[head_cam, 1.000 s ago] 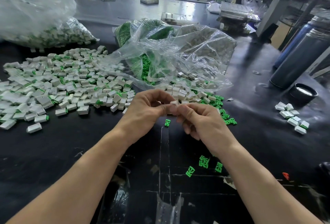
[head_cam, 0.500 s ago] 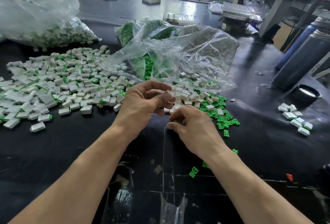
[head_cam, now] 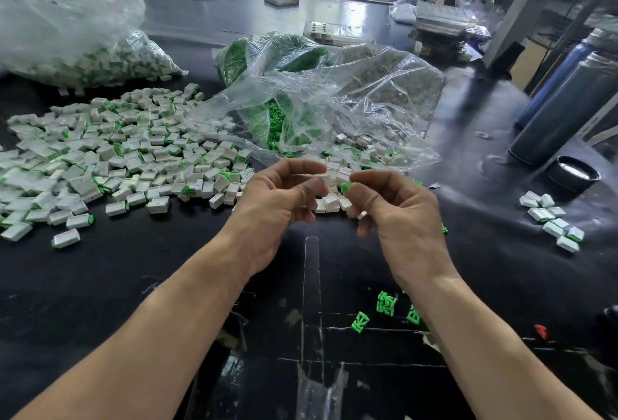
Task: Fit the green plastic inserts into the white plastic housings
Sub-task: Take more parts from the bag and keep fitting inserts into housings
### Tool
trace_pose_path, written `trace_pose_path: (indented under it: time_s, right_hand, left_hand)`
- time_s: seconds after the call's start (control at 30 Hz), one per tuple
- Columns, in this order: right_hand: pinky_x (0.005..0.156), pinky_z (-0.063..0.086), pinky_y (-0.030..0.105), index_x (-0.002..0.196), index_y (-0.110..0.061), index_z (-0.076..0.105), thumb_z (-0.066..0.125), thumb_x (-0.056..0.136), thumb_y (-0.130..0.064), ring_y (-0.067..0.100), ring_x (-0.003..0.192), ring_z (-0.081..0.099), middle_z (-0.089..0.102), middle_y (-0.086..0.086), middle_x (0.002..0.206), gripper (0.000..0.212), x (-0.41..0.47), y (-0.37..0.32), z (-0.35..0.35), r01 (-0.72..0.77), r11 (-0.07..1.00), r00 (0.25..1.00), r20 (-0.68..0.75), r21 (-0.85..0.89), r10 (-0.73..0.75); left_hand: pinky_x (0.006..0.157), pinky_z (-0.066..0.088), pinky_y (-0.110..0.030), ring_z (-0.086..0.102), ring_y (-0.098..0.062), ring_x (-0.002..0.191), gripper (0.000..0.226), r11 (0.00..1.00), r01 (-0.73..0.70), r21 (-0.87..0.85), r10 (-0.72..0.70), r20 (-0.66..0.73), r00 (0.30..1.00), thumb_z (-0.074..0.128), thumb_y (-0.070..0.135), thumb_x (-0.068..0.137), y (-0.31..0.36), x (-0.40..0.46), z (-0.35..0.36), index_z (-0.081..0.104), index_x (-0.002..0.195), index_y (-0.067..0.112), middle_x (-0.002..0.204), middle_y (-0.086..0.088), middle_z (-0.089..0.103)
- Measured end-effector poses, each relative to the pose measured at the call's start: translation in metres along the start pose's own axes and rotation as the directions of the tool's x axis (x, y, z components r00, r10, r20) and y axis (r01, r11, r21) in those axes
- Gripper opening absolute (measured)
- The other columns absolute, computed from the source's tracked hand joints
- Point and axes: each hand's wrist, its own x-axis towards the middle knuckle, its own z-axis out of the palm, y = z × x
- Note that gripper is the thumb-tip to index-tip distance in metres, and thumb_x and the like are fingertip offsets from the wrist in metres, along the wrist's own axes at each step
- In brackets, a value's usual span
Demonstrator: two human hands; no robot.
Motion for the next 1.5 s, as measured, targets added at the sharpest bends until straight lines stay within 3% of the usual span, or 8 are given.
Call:
trace_pose_path:
  time_s: [0.33, 0.63, 0.8, 0.97, 1.5]
  right_hand:
    - [0.046, 0.047, 0.021, 0.095, -0.01, 0.074, 0.074, 0.091, 0.001, 0.012, 0.058, 0.063, 0.073, 0.001, 0.07, 0.013, 0.001, 0.003, -0.001, 0.031, 0.999, 0.999, 0.006, 0.012, -0.032]
    - [0.048, 0.048, 0.021, 0.091, -0.019, 0.074, 0.079, 0.089, -0.004, 0.009, 0.061, 0.063, 0.073, -0.004, 0.072, 0.016, -0.001, 0.004, 0.001, 0.098, 0.99, 0.995, -0.008, -0.106, -0.099]
    - [0.049, 0.048, 0.022, 0.088, -0.025, 0.075, 0.079, 0.088, -0.004, 0.011, 0.063, 0.064, 0.074, -0.003, 0.075, 0.021, -0.001, 0.004, -0.001, 0.114, 0.983, 0.993, 0.034, -0.144, -0.11]
    - [0.048, 0.049, 0.021, 0.095, -0.014, 0.075, 0.076, 0.091, -0.005, 0.012, 0.061, 0.064, 0.074, 0.001, 0.073, 0.01, 0.001, 0.004, -0.005, 0.032, 0.998, 0.999, 0.039, -0.051, -0.03]
    - [0.05, 0.053, 0.026, 0.081, -0.024, 0.075, 0.076, 0.092, -0.007, 0.011, 0.062, 0.063, 0.072, 0.005, 0.074, 0.02, -0.006, -0.001, -0.001, 0.083, 0.949, 0.994, 0.097, -0.303, -0.056]
  left_hand:
    - [0.051, 0.043, -0.018, 0.057, -0.006, 0.061, 0.008, 0.99, -0.01, 0.139, 0.003, 0.047, 0.999, 0.08, 0.024, 0.073, -0.004, -0.001, 0.003, 0.079, 0.08, 0.026, 0.077, 0.003, 0.073]
    - [0.052, 0.043, -0.021, 0.058, -0.006, 0.062, 0.008, 0.953, -0.09, 0.291, 0.089, 0.017, 0.996, 0.08, 0.014, 0.086, -0.01, 0.001, 0.003, 0.075, 0.092, 0.015, 0.078, -0.001, 0.075]
    - [0.054, 0.045, -0.021, 0.058, -0.007, 0.064, 0.014, 0.935, -0.102, 0.339, 0.106, 0.007, 0.994, 0.082, 0.017, 0.085, -0.012, 0.001, 0.004, 0.074, 0.095, 0.01, 0.084, -0.014, 0.075]
    - [0.056, 0.047, -0.023, 0.059, -0.009, 0.067, 0.009, 0.937, -0.114, 0.329, 0.106, 0.043, 0.993, 0.078, 0.013, 0.088, -0.012, 0.0, 0.005, 0.073, 0.094, 0.01, 0.08, -0.003, 0.073]
    - [0.059, 0.056, -0.027, 0.062, -0.013, 0.061, 0.007, 0.9, -0.106, 0.422, 0.126, -0.019, 0.992, 0.077, -0.002, 0.085, -0.01, -0.004, 0.009, 0.076, 0.089, 0.003, 0.07, -0.006, 0.072]
